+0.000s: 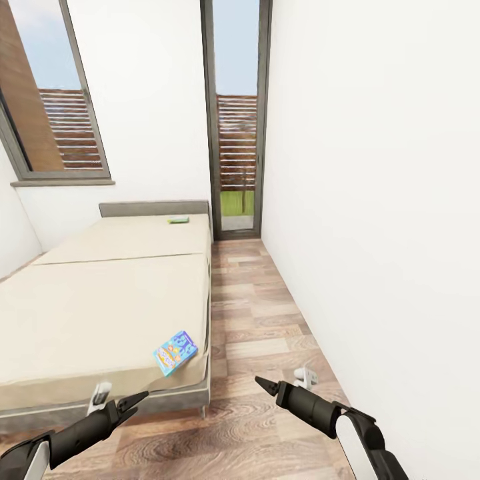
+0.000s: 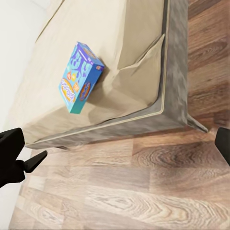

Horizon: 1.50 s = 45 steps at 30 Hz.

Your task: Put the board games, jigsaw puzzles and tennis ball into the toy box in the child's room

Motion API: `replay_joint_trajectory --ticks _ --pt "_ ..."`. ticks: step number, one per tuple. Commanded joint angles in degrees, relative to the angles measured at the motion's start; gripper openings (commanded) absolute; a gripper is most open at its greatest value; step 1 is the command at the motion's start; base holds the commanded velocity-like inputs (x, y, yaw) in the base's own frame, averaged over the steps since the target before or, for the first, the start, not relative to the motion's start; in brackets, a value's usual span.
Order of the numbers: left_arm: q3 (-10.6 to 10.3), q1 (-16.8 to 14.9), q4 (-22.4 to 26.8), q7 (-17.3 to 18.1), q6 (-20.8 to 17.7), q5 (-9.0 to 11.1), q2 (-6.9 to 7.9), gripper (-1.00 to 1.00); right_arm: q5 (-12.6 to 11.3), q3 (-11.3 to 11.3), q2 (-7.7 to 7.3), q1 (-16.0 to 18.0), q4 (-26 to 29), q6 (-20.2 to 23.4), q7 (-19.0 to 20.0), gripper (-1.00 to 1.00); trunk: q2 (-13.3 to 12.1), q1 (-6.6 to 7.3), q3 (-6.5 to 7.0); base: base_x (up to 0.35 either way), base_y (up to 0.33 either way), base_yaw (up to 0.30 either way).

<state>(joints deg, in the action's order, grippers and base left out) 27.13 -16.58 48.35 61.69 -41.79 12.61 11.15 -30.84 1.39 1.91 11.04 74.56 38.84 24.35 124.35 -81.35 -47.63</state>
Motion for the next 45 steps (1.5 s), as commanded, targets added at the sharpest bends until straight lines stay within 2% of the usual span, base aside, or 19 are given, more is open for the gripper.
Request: replay_joint_trajectory --ticks 1,16,31,45 --pt "0.04 -0.03 -0.01 0.08 -0.40 0.20 0.00 1.00 -0.18 -0.07 0.02 0.03 0.03 0.33 0.04 1.00 0.44 -0.22 -0.24 0.000 0.000 0.000" --pt "0.05 -0.04 -0.01 0.51 -0.44 0.25 0.01 1.00 -0.18 -0.24 0.02 0.03 -0.01 0.36 0.08 1.00 6.46 -3.51 -2.93 0.000 0.000 0.000" --pt "0.33 -0.03 -0.01 0.47 -0.49 0.14 0.01 1.00 -0.18 -0.10 0.02 0.03 0.09 0.34 0.08 1.00 6.46 -3.51 -2.93 0.003 0.000 0.000" --pt "0.46 -0.03 -0.01 0.45 -0.40 0.13 0.01 1.00 -0.18 -0.12 0.02 0.03 0.11 0.36 0.08 1.00 6.46 -3.51 -2.93 0.149 0.000 0.000"
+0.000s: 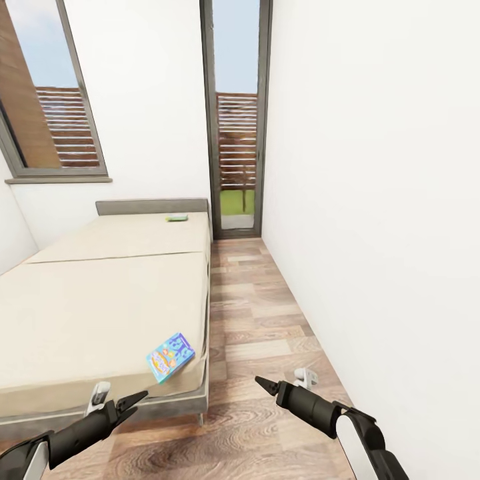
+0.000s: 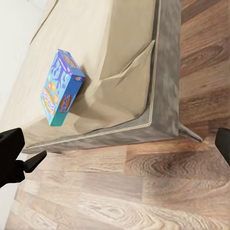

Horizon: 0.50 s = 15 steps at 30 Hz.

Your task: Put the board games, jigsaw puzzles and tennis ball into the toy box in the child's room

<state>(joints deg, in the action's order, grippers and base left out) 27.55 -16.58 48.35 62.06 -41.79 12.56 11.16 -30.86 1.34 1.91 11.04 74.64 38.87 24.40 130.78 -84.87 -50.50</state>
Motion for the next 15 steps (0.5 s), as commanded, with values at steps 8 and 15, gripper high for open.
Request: replay_joint_trajectory --ticks 8,15 --pt "0.05 -0.03 -0.01 0.08 -0.40 0.19 0.00 1.00 -0.16 -0.05 0.02 0.03 0.09 0.33 0.04 1.00 0.02 0.00 -0.06 0.026 0.000 0.000" --pt "0.05 -0.03 -0.01 0.08 -0.39 0.19 0.00 1.00 -0.16 -0.05 0.02 0.03 0.11 0.33 0.04 1.00 0.02 0.00 -0.06 0.026 0.000 0.000"
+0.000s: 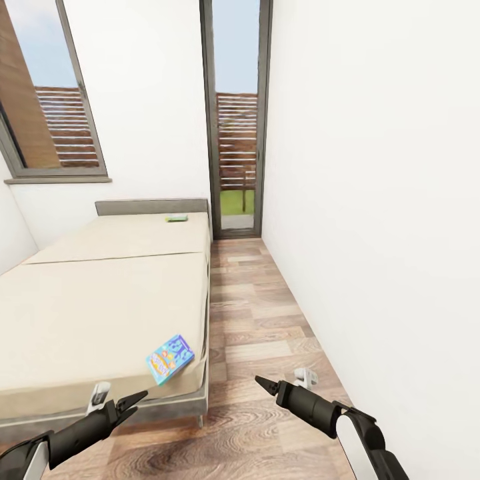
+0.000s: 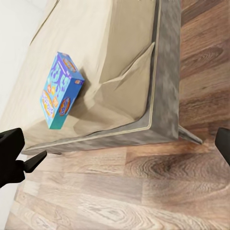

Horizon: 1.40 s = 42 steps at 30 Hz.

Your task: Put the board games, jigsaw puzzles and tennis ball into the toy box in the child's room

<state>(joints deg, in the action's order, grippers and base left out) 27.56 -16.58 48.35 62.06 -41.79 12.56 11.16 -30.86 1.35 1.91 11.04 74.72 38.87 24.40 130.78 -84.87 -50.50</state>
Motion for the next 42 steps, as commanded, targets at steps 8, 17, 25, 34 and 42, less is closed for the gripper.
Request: replay_joint_trajectory --ticks 8,17,25,34,42 --pt "0.04 -0.03 -0.01 0.08 -0.40 0.19 0.00 1.00 -0.16 -0.08 0.02 0.03 0.06 0.33 0.04 1.00 0.02 0.00 -0.06 0.170 0.000 0.000" --pt "0.04 -0.03 -0.01 0.08 -0.40 0.19 0.00 1.00 -0.16 -0.11 0.02 0.03 0.07 0.33 0.04 1.00 0.02 0.00 -0.06 0.066 0.000 0.000" --pt "0.04 -0.03 -0.01 0.08 -0.40 0.19 0.00 1.00 -0.16 -0.05 0.02 0.03 0.07 0.33 0.04 1.00 0.02 0.00 -0.06 0.012 0.000 0.000" --pt "0.04 -0.03 -0.01 0.08 -0.40 0.22 0.00 1.00 -0.16 -0.05 0.02 0.03 0.07 0.34 0.04 1.00 0.02 0.00 -0.06 0.030 0.000 0.000" --pt "0.04 -0.03 -0.01 0.15 -0.40 0.27 0.00 1.00 -0.16 -0.08 0.02 0.03 0.07 0.39 0.04 1.00 0.02 0.00 -0.06 0.014 0.000 0.000"
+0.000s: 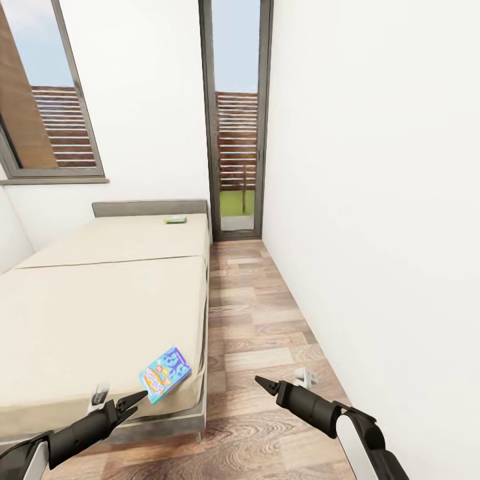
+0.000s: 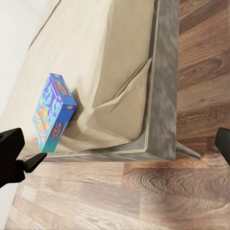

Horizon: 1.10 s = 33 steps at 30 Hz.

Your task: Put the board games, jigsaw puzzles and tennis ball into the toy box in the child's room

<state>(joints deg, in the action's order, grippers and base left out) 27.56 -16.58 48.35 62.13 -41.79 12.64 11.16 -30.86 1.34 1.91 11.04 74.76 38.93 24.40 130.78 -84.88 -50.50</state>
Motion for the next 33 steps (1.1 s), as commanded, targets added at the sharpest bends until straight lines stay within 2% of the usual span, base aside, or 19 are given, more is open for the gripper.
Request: replay_joint_trajectory --ticks 1,12,33 --pt "0.04 -0.03 -0.01 0.08 -0.40 0.19 0.00 1.00 -0.16 -0.08 0.02 0.03 0.03 0.33 0.04 1.00 0.02 0.01 -0.06 0.004 0.000 0.000" --pt "0.04 -0.03 -0.01 0.03 -0.40 0.19 -0.07 1.00 -0.16 -0.17 0.02 0.03 0.03 0.35 0.04 1.00 0.02 0.01 -0.06 0.001 0.000 0.000" --pt "0.04 -0.03 -0.01 0.01 -0.40 0.19 -0.09 1.00 -0.16 -0.33 -0.05 0.03 0.03 0.41 0.10 1.00 8.45 -4.60 -3.83 0.000 0.000 0.000"
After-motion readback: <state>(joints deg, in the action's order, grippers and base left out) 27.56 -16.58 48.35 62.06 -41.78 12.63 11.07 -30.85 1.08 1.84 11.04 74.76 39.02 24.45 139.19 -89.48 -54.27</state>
